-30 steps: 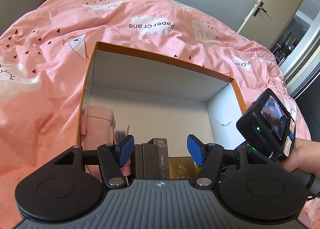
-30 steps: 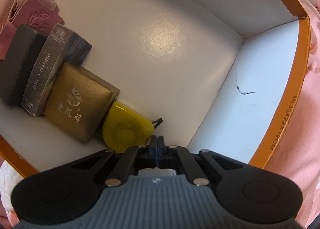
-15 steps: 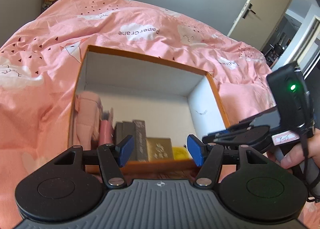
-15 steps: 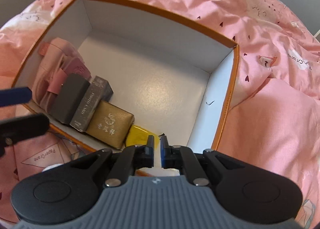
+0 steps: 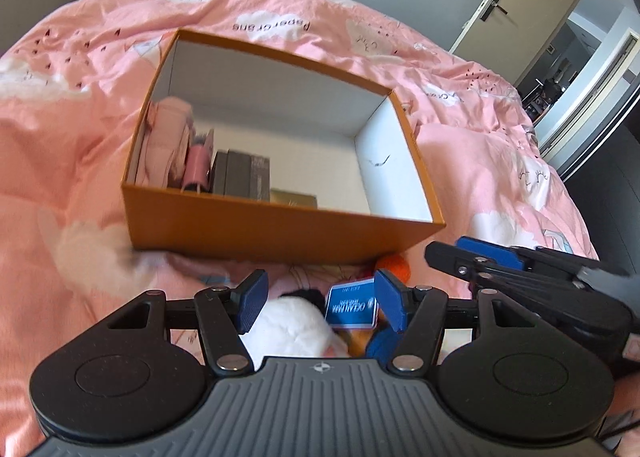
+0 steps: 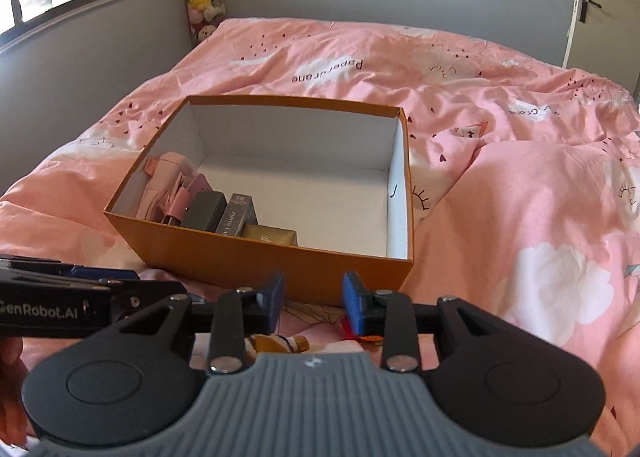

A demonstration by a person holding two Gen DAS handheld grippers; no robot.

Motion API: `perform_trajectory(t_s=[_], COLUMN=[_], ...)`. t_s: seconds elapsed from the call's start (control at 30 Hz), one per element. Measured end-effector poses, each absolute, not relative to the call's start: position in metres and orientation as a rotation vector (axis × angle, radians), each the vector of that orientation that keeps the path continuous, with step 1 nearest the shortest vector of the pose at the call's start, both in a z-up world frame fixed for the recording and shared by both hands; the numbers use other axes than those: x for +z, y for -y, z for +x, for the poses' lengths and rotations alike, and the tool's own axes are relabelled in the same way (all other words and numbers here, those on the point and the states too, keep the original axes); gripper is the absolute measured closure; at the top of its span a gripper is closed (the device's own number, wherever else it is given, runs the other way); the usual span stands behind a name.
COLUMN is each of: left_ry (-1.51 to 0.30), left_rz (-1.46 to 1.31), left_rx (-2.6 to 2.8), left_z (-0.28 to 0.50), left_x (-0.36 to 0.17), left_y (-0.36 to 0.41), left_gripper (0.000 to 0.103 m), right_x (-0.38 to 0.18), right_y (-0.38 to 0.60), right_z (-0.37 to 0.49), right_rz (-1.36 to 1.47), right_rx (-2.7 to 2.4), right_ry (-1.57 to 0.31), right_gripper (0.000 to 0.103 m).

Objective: Organize objects
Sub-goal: 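Move both open tools back toward the plush toys and white glasses case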

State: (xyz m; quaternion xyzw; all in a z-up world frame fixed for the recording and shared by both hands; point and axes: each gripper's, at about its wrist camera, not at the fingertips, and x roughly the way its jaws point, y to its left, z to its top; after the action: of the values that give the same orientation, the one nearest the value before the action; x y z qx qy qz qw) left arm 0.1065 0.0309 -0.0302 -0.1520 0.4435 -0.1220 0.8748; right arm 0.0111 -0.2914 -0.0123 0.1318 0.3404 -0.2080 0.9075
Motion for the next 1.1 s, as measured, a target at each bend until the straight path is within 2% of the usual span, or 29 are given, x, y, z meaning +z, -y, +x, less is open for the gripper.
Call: perform_trajectory(t_s=[0.07, 0.33, 0.53, 0.6, 0.63, 0.93, 1.1], left_ry=[-0.953, -1.040, -1.058, -1.059, -1.061, -1.033, -1.003], left_rz=[-0.344, -0.469, -0.488, -0.484, -0.482, -0.404, -0.383], left_rx=[-0.238, -0.233, -0.217, -0.218, -0.220, -0.237, -0.239], left_z=[0.102, 0.092, 0.091, 0.090, 0.091, 0.084, 0.080], left_x=[-0.035, -0.055, -0.059, -0.058, -0.058, -0.050, -0.043], left_y=[-0.036, -0.051, -0.047, -0.045, -0.044, -0.033, -0.033], left_gripper=[0.032, 0.034, 0.033, 0.033, 0.033, 0.033, 0.033], right_x=[-0.015, -0.037, -0.052, -0.056, -0.057, -0.063, -0.048], right_y=[0.282, 0.287, 0.309, 0.315, 0.316, 0.302, 0.279], right_z=[0.003, -0.006, -0.014, -0.015, -0.015, -0.020, -0.019], right_rz=[0.232, 0.277, 0.378, 0.411, 0.422, 0.390, 0.252], right_rx=[-0.453, -0.531, -0.489, -0.468, -0.443, -0.363, -0.323], right_ry=[-0.680, -0.777, -0.836, -0.865, -0.872, -0.889, -0.875], right_gripper=[0.055, 0.054, 0.045, 0.035, 0.034, 0.036, 0.038])
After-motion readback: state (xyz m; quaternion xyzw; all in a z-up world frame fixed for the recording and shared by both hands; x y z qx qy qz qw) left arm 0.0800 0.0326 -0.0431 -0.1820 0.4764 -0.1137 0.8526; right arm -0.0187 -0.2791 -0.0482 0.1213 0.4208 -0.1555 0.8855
